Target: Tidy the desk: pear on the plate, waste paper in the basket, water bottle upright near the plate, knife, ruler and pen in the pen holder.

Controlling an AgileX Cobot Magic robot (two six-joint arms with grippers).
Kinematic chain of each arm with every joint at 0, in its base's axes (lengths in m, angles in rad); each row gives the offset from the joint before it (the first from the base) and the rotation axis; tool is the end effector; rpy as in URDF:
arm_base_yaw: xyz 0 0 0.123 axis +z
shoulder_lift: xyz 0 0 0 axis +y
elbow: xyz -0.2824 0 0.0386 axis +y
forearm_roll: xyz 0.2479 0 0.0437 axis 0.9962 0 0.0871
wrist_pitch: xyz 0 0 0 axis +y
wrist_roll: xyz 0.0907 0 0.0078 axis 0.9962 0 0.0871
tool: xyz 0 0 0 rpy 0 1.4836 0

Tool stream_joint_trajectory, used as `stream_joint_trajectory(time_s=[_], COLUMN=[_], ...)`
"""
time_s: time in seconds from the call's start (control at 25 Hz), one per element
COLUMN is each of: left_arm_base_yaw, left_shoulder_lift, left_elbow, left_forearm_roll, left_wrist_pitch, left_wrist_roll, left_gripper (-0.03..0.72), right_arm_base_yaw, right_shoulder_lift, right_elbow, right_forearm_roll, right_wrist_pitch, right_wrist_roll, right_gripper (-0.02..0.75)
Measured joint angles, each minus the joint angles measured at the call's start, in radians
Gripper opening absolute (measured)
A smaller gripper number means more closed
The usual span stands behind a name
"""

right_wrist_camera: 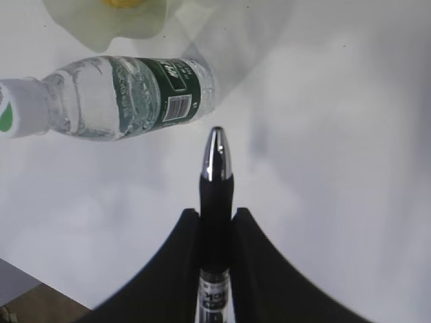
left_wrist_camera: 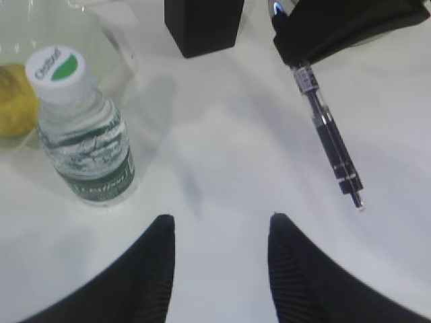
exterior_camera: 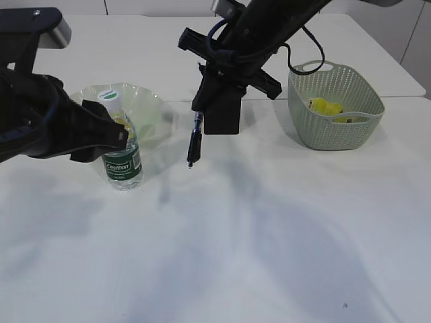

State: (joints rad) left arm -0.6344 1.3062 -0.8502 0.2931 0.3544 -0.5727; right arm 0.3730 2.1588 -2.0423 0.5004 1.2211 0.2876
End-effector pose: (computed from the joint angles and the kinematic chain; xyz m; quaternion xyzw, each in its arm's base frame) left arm 0.2260 -0.1549 0.2767 0.1318 0.8981 -0.1465 0.3931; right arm 0.4217 0.2091 0.2752 0.0058 0.9576 0.2801 0.0673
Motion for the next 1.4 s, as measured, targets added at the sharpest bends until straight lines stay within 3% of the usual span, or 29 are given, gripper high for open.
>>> stream_joint_trajectory(time_s=[0.32, 0.64, 1.4], left_arm_base_yaw=[0.000, 0.000, -0.002], left_shoulder_lift=[0.007, 0.089, 0.116], left_elbow=[-0.002, -0.098, -0.158], left_forearm_roll=[-0.090, -0.146, -0.472], left_wrist_pitch=[0.049, 0.051, 0.101], left_wrist_roll=[0.004, 0.049, 0.249], left_gripper=[0.320, 0.320, 0.320], right_arm_base_yaw=[0.000, 0.000, 0.000], right_shoulder_lift=[0.000, 0.000, 0.000], right_elbow=[0.000, 0.000, 0.000], right_forearm_roll=[0.072, 0.135, 0.153], right_wrist_pitch=[-0.009, -0.009, -0.008], right_wrist_roll=[0.000, 0.000, -0.038], right_gripper=[0.088, 0.088, 0.088])
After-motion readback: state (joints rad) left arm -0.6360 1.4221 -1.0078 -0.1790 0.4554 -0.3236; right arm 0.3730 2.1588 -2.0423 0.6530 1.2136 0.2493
